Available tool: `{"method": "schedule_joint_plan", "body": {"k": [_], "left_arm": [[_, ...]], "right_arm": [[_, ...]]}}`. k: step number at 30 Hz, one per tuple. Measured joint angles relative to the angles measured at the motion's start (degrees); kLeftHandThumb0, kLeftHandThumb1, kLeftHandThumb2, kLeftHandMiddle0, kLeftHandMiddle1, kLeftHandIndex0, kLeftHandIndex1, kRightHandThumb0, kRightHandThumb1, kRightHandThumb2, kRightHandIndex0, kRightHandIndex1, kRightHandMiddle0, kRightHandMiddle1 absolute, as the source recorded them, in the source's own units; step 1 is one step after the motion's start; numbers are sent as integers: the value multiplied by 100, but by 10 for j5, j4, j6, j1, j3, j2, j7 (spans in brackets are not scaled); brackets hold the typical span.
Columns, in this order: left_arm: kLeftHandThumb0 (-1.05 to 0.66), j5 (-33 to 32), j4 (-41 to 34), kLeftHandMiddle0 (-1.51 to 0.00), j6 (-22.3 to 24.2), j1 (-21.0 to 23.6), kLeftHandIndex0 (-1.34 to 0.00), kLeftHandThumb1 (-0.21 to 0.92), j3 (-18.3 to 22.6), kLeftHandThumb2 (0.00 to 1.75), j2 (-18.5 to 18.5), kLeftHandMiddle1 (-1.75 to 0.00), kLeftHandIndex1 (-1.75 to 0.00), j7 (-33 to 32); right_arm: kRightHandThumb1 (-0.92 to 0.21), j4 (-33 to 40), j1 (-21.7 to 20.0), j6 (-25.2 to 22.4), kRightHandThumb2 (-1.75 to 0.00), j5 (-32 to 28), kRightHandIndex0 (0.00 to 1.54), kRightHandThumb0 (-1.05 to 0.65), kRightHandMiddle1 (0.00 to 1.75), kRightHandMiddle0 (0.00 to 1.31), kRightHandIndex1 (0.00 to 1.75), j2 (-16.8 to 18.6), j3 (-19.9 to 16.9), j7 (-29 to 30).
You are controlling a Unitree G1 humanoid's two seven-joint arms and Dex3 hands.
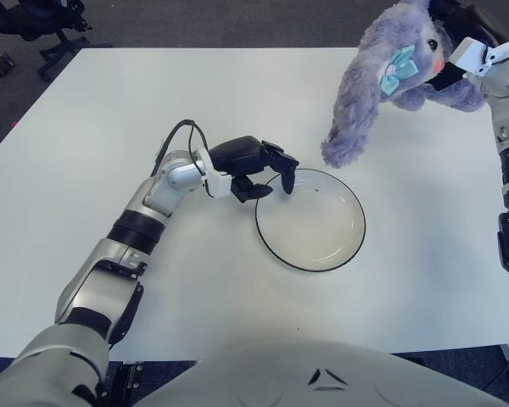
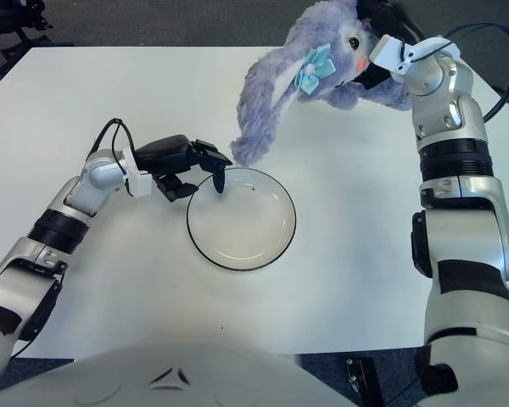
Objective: Put the doll into the plate.
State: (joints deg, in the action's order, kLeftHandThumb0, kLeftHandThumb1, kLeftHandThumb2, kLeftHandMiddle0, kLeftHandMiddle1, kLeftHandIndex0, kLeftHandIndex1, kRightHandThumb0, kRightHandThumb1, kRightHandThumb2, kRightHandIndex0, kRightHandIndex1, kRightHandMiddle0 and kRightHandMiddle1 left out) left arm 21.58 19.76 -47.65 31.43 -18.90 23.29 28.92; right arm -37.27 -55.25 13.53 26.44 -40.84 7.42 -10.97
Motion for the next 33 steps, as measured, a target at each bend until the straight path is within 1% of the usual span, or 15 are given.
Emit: {"method": "schedule_joint_plan", "body": {"k": [5, 13, 17, 26, 30, 33], "left_arm": [[-61, 35, 10, -65, -2, 0, -48, 92, -1, 108, 5, -7, -116, -22], [-63, 44, 13, -63, -5, 1, -48, 92, -6, 110, 7, -5, -115, -35], [-63, 69, 12, -63, -8, 2, -49, 92, -8, 111, 11, -4, -113, -53], [-65, 144, 4, -59, -5, 3, -55, 92, -10, 113, 23, 0, -90, -101], [-66, 170, -3, -57, -1, 3, -56, 92, -11, 114, 27, 0, -87, -124], [-66, 182, -7, -56, 1, 3, -57, 92, -13, 114, 29, 0, -81, -137]], "right_arm": [[-48, 0, 0, 0, -110, 0, 48, 41, 175, 53, 175, -1, 0, 0], [-48, 1, 1, 0, -110, -1, 48, 41, 175, 53, 175, -3, 0, -1], [-48, 1, 1, 1, -110, -1, 48, 42, 175, 53, 175, -3, 0, -1], [-48, 4, 2, 1, -110, -1, 48, 42, 175, 53, 175, -4, 0, -4], [-48, 7, 3, 1, -110, -1, 48, 42, 175, 53, 175, -4, 0, -6], [-48, 9, 3, 0, -110, -2, 48, 42, 175, 53, 175, -4, 0, -7]]}}
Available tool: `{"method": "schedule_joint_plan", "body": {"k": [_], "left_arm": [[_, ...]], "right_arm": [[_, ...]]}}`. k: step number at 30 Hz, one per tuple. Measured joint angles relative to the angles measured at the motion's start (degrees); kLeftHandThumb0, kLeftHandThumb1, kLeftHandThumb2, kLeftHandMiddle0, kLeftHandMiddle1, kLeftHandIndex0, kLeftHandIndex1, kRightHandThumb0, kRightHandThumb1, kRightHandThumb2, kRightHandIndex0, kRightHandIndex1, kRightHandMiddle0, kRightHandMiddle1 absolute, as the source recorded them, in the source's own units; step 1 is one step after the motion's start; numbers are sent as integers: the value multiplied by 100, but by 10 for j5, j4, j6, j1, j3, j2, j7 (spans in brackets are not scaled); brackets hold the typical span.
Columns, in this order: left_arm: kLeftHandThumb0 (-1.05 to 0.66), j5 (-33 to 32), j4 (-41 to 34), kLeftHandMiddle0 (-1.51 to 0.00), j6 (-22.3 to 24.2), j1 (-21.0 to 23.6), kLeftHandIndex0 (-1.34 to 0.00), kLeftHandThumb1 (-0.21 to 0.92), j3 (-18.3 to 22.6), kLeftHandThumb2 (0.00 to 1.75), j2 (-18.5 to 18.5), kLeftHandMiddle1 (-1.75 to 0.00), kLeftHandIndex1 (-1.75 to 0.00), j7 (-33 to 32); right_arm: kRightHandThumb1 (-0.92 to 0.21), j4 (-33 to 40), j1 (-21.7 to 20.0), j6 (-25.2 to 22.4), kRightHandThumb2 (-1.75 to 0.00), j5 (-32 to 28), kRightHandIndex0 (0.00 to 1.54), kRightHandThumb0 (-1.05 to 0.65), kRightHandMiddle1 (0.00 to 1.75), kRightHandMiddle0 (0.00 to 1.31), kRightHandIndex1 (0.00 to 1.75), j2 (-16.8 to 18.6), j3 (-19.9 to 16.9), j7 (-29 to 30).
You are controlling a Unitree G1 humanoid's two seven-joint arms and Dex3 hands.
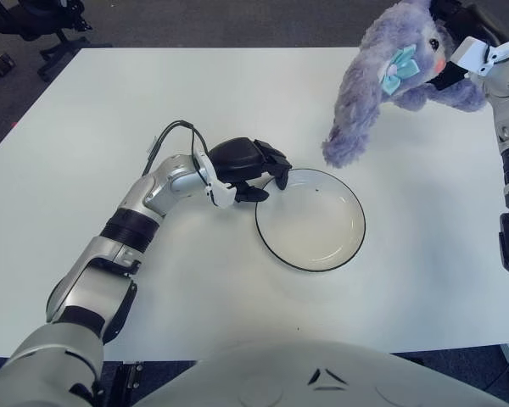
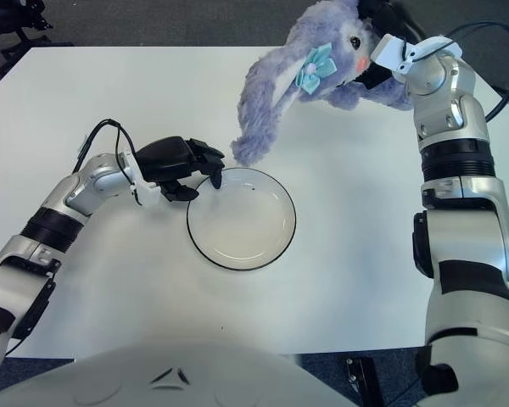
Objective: Put the doll into the plate.
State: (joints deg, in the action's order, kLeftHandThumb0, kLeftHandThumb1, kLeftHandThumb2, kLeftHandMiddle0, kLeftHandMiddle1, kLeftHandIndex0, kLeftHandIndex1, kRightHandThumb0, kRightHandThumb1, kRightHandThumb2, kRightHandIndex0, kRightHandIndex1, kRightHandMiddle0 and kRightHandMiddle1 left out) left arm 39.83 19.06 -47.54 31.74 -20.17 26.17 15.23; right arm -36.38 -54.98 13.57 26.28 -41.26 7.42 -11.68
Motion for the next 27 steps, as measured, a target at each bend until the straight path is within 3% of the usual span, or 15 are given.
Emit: {"method": "schedule_joint_plan", "body": {"k": [5, 15, 27], "left_arm": [[-67, 17, -4, -54, 3, 0, -61, 92, -1, 115, 3, 0, -69, -19], [-66, 35, -3, -58, 5, 4, -73, 92, -6, 114, 9, -2, -71, -44], [-65, 68, -10, -61, 41, 16, -75, 92, -9, 113, 15, -2, -74, -65]], "right_arm": [[-48, 0, 0, -1, -110, -1, 47, 41, 175, 53, 175, 0, 0, -3], [-49, 0, 0, -4, -109, -1, 47, 41, 175, 52, 175, 0, 0, -3], [-49, 4, 0, -9, -109, -1, 47, 41, 175, 52, 175, 0, 0, -4]]}}
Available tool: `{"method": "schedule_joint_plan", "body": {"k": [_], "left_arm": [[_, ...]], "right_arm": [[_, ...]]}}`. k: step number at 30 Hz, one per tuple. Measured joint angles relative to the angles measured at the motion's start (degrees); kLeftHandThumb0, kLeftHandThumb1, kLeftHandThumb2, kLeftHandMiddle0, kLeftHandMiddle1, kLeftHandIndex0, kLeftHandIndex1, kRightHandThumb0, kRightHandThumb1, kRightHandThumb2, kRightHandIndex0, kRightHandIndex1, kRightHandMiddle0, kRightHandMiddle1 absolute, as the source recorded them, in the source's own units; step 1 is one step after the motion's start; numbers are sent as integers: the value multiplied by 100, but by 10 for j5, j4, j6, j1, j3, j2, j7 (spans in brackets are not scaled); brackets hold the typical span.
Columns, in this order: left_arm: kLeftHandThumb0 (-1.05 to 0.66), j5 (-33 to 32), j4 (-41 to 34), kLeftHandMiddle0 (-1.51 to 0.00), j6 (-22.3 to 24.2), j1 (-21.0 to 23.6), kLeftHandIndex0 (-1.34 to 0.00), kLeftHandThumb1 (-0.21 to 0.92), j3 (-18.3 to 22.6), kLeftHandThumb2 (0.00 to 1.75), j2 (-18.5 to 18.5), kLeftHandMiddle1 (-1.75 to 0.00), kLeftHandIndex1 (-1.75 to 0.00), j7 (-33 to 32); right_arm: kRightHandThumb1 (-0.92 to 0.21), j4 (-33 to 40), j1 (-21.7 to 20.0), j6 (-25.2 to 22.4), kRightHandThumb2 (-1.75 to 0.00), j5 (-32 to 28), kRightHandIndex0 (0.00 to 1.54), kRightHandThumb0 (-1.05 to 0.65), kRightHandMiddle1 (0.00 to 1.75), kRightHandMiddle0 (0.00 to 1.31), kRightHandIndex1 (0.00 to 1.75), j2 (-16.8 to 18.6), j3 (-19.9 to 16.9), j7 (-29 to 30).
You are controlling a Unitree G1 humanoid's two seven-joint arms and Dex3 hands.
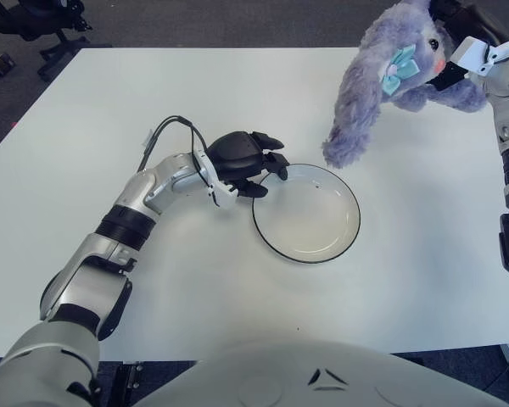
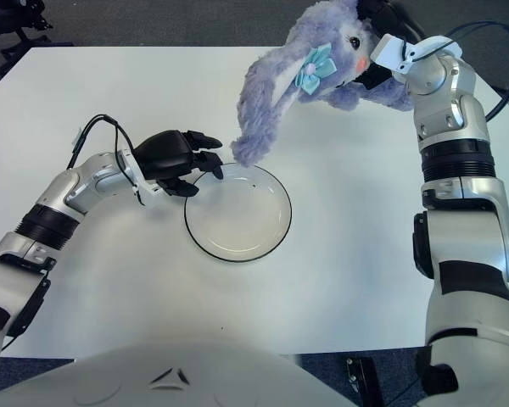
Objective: Put the doll into the plate.
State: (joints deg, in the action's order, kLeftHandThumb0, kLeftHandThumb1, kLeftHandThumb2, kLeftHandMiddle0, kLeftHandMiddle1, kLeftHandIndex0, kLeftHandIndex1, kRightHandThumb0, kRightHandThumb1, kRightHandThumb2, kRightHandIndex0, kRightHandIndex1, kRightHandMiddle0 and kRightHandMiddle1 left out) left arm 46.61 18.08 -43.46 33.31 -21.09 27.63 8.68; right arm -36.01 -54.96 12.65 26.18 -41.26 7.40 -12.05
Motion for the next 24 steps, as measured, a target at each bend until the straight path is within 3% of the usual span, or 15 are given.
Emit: {"method": "schedule_joint_plan", "body": {"k": [16, 24], "left_arm": [[-65, 43, -22, -62, 39, 1, -75, 92, -13, 112, 5, -2, -73, -23], [-66, 67, -32, -71, 65, 2, -77, 92, -21, 113, 10, -4, -69, -25]], "right_arm": [[-49, 0, 0, -2, -109, 0, 47, 41, 175, 51, 175, 0, 0, 0], [-49, -1, 0, 2, -109, 0, 47, 41, 175, 51, 175, -1, 0, 0]]}}
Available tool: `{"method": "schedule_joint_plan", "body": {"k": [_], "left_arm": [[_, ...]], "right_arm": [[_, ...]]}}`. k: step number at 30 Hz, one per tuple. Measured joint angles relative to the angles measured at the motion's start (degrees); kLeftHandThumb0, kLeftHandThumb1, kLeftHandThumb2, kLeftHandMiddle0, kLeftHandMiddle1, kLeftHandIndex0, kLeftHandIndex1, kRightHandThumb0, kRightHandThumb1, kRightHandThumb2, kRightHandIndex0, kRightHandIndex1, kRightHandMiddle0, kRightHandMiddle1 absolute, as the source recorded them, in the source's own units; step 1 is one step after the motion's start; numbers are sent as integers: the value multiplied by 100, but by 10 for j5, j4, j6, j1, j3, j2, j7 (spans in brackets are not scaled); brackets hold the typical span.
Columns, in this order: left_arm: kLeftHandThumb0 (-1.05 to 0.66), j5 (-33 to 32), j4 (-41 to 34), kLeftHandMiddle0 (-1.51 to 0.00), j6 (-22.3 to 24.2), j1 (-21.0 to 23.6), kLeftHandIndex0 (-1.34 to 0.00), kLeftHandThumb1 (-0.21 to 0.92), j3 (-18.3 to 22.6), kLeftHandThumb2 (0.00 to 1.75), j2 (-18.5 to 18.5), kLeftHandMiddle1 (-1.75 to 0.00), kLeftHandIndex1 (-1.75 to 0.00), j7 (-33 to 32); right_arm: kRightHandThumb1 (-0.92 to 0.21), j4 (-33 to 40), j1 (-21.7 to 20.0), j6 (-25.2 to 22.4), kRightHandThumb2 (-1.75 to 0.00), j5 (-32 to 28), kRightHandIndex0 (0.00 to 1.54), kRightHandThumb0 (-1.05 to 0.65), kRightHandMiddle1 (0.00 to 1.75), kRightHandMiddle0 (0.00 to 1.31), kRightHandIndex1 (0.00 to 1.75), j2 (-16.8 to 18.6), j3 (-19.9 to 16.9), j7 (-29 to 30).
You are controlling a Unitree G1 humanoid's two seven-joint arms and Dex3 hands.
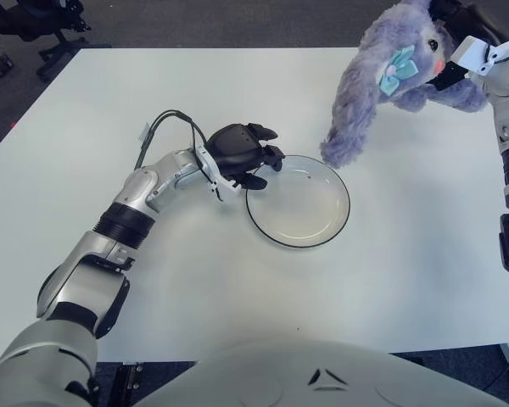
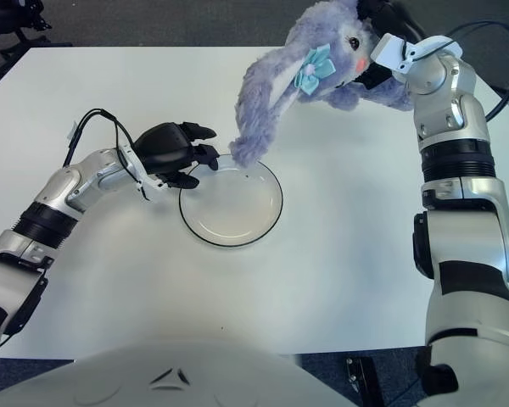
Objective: Put the doll into the plate.
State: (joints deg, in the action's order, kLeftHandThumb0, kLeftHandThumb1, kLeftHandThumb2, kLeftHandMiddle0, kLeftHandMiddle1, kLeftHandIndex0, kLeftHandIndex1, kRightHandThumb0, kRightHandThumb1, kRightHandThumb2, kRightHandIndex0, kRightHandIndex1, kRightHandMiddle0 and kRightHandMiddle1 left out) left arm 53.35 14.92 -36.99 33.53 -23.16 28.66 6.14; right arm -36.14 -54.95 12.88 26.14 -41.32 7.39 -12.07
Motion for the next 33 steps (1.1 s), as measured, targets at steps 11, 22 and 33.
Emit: {"method": "schedule_joint_plan", "body": {"k": [11, 22, 33], "left_arm": [[-68, 20, -4, -72, 22, 4, -78, 92, -12, 115, 6, -4, -66, -9], [-69, 39, -9, -71, 52, 9, -78, 92, -21, 115, 7, -3, -63, -13], [-70, 40, -3, -70, 62, 15, -80, 92, -30, 116, 8, -2, -64, -21]], "right_arm": [[-49, -3, 0, 10, -109, -1, 47, 41, 175, 52, 175, -3, 0, 0], [-48, -5, 0, 14, -109, -1, 47, 41, 175, 52, 175, -4, 0, 0], [-48, -4, 0, 13, -110, 0, 48, 42, 175, 52, 175, -5, 0, 0]]}}
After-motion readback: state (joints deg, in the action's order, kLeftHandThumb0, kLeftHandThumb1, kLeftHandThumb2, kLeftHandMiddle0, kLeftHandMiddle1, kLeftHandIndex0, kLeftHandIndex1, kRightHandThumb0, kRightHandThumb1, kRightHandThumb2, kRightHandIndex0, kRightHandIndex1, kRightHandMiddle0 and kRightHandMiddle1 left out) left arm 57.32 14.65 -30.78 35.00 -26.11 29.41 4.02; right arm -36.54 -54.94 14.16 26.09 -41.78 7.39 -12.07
